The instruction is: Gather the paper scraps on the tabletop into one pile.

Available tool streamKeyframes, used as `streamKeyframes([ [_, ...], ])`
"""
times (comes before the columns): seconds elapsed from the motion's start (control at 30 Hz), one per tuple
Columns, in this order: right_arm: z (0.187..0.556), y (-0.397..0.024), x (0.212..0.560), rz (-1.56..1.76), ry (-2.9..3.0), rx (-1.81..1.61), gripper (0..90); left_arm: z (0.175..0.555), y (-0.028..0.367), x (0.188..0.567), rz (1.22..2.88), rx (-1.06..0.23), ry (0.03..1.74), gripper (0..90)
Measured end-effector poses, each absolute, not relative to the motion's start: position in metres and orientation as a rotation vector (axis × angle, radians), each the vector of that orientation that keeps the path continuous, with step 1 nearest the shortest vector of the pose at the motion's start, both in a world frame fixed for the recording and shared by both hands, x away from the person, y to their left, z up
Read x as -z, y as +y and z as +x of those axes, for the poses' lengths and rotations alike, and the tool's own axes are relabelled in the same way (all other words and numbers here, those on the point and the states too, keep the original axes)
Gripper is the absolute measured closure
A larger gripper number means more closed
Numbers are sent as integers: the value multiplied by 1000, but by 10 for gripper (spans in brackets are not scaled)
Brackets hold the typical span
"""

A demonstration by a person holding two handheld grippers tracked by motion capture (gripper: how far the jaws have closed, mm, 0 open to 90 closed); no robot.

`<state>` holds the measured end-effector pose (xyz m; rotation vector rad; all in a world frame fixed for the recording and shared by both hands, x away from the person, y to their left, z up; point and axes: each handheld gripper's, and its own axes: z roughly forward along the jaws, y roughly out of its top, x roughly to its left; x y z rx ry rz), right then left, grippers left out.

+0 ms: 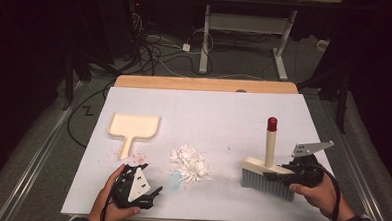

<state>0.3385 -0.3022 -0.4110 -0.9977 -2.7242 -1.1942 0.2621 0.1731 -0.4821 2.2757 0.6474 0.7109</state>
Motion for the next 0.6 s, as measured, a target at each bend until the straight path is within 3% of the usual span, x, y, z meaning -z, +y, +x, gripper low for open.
streamKeyframes([
  [0.17,369,-303,414,-961,-2732,1098,671,263,170,484,2296,-699,630,172],
  [0.37,399,-298,419,-961,-2803,970,558,262,168,486,2310,-688,617,171],
  [0.47,402,-303,413,-1030,-2885,958,443,262,169,486,2312,-689,610,172],
  [0.6,402,-312,408,-1140,-2927,1029,472,261,170,485,2308,-691,613,172],
])
